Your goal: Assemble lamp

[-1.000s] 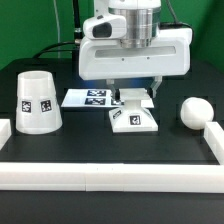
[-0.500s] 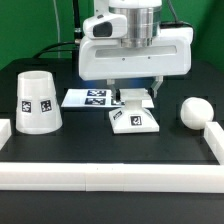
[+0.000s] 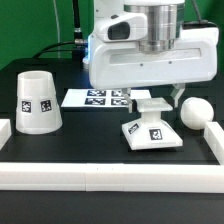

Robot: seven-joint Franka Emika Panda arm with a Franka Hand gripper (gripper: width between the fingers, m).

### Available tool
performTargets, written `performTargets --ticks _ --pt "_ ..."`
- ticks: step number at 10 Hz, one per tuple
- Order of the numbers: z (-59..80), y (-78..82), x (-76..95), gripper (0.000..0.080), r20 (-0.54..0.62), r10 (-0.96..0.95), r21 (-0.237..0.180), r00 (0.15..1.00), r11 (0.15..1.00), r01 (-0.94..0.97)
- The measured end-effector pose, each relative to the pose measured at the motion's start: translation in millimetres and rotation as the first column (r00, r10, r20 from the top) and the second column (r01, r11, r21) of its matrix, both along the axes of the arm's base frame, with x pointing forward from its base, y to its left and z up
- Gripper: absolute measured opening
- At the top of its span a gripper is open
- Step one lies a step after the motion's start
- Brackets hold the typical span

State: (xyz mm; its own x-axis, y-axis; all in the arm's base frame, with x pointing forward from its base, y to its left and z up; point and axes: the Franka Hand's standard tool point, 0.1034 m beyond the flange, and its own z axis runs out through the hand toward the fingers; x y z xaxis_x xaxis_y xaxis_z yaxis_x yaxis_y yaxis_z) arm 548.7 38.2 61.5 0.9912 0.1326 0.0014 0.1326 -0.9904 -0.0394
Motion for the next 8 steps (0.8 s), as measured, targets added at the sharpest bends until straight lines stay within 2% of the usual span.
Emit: performTargets --ticks 1,5,6,8 --pt "3.6 1.0 4.2 0.0534 0.000 0.006 0.001 1.000 1.000 -0.006" --pt "1.7 1.0 2.0 0.0534 -0.004 0.007 0.000 1.000 1.000 -0.007" --pt "4.5 6.7 6.9 0.0534 -0.019 0.004 0.002 1.000 1.000 -0.004" --pt "4.1 17.7 31.1 0.0534 -0.003 0.009 0.007 1.000 1.000 -0.009"
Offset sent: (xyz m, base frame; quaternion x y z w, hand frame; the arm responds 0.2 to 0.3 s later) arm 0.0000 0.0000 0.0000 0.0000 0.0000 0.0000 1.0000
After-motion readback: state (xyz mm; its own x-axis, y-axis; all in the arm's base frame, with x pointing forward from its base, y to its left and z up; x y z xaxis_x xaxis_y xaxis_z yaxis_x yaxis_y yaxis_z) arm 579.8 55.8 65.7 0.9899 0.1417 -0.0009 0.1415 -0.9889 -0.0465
